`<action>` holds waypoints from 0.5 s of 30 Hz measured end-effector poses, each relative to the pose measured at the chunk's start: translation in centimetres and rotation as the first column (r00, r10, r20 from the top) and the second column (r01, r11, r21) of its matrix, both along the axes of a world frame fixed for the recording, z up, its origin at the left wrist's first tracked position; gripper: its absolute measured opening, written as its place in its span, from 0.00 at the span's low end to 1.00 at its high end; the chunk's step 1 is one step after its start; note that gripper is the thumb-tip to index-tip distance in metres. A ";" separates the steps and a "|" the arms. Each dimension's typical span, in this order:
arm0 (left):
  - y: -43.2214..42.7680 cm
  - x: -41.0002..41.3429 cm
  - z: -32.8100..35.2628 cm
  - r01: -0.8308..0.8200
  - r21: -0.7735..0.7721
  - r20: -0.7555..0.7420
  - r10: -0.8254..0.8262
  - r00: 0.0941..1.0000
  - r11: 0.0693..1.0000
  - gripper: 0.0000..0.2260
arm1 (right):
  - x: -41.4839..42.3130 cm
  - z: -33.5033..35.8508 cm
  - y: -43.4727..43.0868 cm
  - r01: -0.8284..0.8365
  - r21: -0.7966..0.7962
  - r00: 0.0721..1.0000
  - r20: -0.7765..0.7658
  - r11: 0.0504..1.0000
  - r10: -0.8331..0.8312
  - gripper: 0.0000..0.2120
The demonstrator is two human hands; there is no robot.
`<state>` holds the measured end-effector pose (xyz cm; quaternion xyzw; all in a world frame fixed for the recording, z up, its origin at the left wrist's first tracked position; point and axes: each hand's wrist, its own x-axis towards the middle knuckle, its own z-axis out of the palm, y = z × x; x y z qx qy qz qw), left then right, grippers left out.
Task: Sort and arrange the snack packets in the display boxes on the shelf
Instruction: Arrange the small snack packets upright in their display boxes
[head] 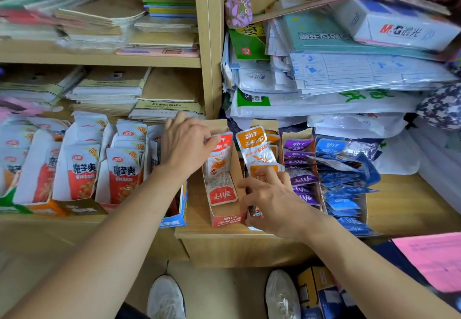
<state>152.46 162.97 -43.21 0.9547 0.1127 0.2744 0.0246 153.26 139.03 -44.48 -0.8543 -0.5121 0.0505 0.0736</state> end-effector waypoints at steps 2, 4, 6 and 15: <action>0.4 0.2 -0.5 0.006 0.016 0.019 -0.006 1.000 1.000 0.10 | -0.1 -0.1 -0.1 -0.004 0.025 1.000 -0.009 1.000 0.005 0.07; 0.6 0.3 -0.6 0.018 -0.001 0.035 -0.018 0.999 1.000 0.10 | -0.2 -0.3 -0.3 -0.003 0.036 1.000 -0.031 0.999 0.004 0.06; 0.4 0.2 -0.5 0.054 -0.037 0.036 -0.053 0.998 0.998 0.12 | -0.1 -0.3 -0.6 -0.005 0.041 0.998 -0.055 0.999 0.008 0.06; 0.6 -0.2 -0.6 0.201 -0.244 0.121 -0.175 0.977 0.949 0.14 | 1.7 0.3 2.9 0.037 0.155 0.996 0.078 0.987 -0.050 0.14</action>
